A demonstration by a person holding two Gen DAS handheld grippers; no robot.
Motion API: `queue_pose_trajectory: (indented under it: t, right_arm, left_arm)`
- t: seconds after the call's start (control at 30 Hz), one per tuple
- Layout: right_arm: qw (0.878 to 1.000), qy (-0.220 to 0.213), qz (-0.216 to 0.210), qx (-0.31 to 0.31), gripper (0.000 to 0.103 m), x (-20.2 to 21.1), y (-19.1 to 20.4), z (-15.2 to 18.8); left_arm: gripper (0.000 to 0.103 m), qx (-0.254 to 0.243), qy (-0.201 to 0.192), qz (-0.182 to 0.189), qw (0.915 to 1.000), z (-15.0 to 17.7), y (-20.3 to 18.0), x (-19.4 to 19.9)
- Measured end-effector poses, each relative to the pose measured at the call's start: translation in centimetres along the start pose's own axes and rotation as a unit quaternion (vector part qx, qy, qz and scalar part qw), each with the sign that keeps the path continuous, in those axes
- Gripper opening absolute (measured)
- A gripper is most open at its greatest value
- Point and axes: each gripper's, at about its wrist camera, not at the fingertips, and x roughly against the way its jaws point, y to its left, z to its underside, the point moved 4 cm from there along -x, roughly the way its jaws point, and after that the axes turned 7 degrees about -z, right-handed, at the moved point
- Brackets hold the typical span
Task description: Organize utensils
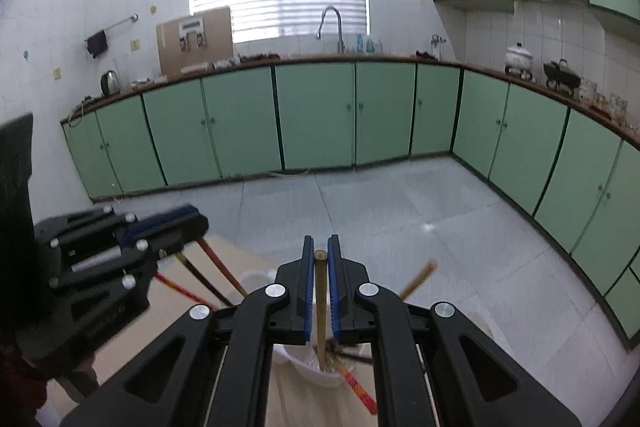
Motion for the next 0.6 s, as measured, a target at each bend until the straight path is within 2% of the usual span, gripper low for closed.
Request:
queue_pose_trajectory:
  t: [0.07,0.13,0.33,0.4,0.47,0.57,0.6]
  right_arm:
    - [1.000,-0.008,0.005,-0.006,0.009,0.7,-0.3,0.6]
    - [1.000,-0.019,0.007,-0.009,0.012,1.7,-0.3,0.8]
    - [0.998,-0.058,0.033,-0.014,0.029,6.1,-0.5,1.6]
    - [0.996,-0.071,0.039,-0.020,0.039,7.8,-0.4,2.2]
    - [0.995,-0.078,0.050,-0.020,0.044,9.1,0.0,3.0]
    - [0.993,-0.091,0.065,-0.026,0.061,11.1,0.7,4.5]
    - [0.993,-0.095,0.069,-0.031,0.069,11.8,1.0,5.2]
  left_arm:
    - [0.042,0.005,-0.001,-0.004,1.0000,0.5,0.5,0.1]
    - [0.044,0.007,-0.003,-0.005,1.0000,0.9,0.8,0.6]
    - [0.069,0.019,-0.030,-0.017,0.9992,1.2,1.6,3.7]
    - [0.077,0.027,-0.044,-0.023,0.9984,1.5,1.9,5.4]
    - [0.080,0.037,-0.052,-0.024,0.9977,1.8,1.9,6.9]
    - [0.089,0.051,-0.059,-0.030,0.9965,2.9,2.0,9.3]
    - [0.089,0.057,-0.062,-0.032,0.9959,3.3,2.0,10.0]
